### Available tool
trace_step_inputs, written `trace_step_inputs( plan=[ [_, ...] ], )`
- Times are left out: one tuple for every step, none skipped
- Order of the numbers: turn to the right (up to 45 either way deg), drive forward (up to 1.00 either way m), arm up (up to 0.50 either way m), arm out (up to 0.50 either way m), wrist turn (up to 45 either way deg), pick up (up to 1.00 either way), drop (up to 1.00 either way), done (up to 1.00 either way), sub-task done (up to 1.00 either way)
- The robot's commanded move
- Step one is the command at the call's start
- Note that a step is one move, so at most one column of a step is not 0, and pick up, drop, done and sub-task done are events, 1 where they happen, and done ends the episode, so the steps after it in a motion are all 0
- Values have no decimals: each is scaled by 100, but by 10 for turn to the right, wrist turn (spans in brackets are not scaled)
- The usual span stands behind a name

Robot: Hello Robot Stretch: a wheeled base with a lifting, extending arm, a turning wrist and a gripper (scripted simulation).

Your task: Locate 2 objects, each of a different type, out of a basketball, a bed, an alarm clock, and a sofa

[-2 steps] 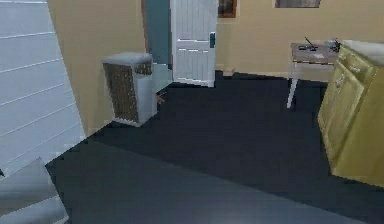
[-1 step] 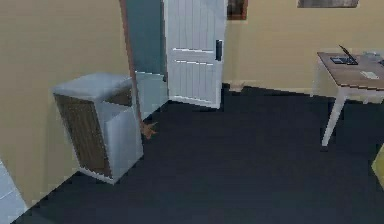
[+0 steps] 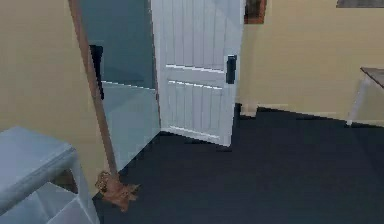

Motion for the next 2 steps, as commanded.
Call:
trace_step_inputs(
  plan=[
    [0, 100, 0, 0, 0, 0, 0, 0, 0],
    [-30, 0, 0, 0, 0, 0, 0, 0, 0]
  ],
)
